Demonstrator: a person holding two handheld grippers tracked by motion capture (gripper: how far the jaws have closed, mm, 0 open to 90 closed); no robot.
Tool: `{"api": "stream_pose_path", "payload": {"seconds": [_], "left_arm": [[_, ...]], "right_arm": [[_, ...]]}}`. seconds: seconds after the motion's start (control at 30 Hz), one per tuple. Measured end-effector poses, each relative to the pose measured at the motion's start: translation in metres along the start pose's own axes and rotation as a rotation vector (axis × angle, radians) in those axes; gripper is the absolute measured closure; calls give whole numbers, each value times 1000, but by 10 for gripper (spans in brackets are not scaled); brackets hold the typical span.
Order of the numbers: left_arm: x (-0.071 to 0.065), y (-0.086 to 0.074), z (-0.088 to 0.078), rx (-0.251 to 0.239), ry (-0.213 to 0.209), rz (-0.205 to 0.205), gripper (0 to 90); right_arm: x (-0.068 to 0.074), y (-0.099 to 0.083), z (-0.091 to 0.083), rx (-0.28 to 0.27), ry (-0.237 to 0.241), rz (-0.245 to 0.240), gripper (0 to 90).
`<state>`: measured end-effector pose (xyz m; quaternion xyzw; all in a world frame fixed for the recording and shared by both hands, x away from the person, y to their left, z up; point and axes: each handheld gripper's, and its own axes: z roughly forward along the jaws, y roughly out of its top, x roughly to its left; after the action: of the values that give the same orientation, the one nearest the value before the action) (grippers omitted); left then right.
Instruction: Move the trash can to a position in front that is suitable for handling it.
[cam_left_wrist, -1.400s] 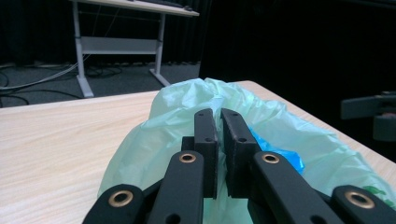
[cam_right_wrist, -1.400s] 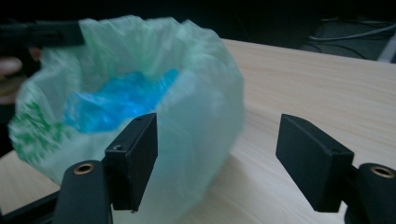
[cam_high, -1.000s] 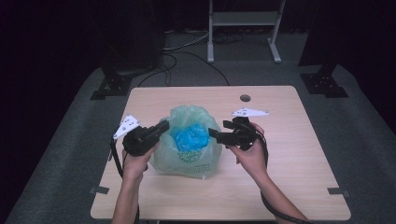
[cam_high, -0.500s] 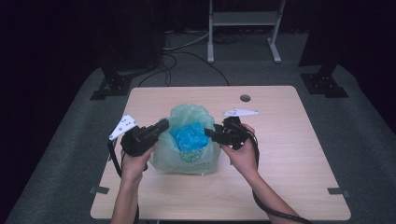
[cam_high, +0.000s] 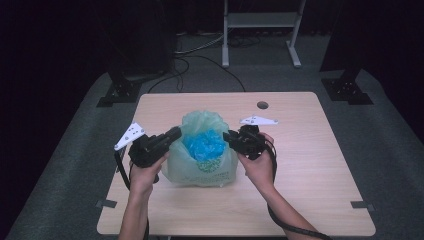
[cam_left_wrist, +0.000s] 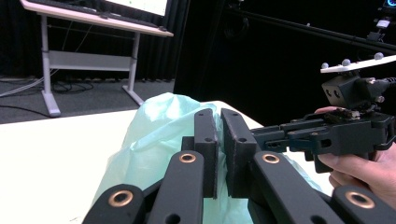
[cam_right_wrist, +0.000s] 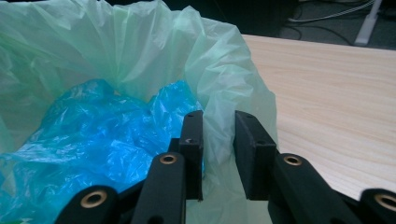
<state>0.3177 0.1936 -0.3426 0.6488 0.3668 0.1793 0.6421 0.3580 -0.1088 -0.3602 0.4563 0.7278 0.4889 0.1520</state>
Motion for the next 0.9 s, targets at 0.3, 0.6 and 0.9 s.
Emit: {"api": "stream_pose_path", "payload": {"seconds": [0.3,0.6,0.9], "left_arm": [[-1,-1,2,3,-4,-1,855],[-3,-2,5,6,-12,-1,855],[-10,-4,12,21,-33,11,855]], "right_arm": [[2,4,-4,-37,-44,-38,855],[3,12,-7,-42,-37,-50,900],[14,24,-10,-44,0,-74,900]]}}
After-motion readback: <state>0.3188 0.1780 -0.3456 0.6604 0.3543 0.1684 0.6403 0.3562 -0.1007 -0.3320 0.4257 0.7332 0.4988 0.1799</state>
